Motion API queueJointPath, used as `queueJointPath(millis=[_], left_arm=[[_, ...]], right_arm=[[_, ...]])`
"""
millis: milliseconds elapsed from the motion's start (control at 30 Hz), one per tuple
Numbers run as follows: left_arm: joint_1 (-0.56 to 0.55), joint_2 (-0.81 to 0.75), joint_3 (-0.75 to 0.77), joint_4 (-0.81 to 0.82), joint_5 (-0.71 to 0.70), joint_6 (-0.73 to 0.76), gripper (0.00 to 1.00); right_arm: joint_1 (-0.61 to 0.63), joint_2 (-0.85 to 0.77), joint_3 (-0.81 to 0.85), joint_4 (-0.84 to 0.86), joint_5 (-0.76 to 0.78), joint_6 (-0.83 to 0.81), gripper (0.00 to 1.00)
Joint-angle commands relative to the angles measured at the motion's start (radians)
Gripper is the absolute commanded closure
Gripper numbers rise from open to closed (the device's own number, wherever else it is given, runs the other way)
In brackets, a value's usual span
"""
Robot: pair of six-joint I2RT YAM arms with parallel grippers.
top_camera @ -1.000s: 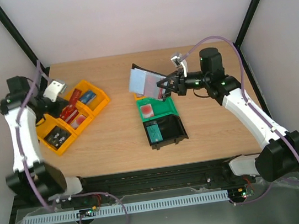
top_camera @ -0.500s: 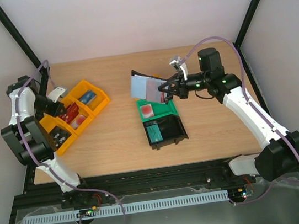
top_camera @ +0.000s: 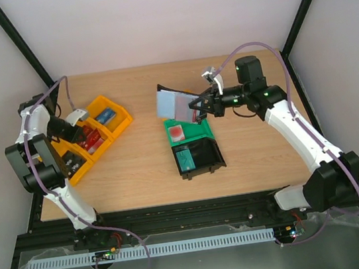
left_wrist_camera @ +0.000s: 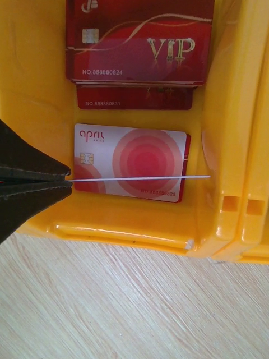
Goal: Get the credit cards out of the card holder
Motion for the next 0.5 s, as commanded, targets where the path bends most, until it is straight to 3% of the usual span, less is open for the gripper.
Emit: queueJointPath(millis=[0,300,333,400,433,467], left_arm=[[-0.005,0.024,-0.043,0.047,0.012,-0.015,0.98],[-0.005,0.067,-0.089,0.207,0.004,-0.093,0.98],[-0.007,0.073,-0.09,0.228,-0.012,-0.104,0.92],[-0.008,0.073,-0.092,0.262,-0.034,-0.111,0.63],[-0.01,0.065,-0.094,0.284,-0.044,-0.121,0.54],[-0.009,0.05,-0.097,0.31,-0.05,-0.131,0.52]], right_arm=[[-0.004,0.005,0.042,0.0,-0.021,-0.01,0.98],[-0.004,-0.002,0.034,0.036,-0.035,0.046,0.98],[-0.004,-0.005,0.031,0.044,-0.034,0.056,0.98],[-0.004,-0.007,0.025,0.054,-0.034,0.073,0.98],[-0.004,-0.008,0.025,0.057,-0.033,0.08,0.98],[-0.004,-0.011,0.029,0.059,-0.032,0.088,0.98]])
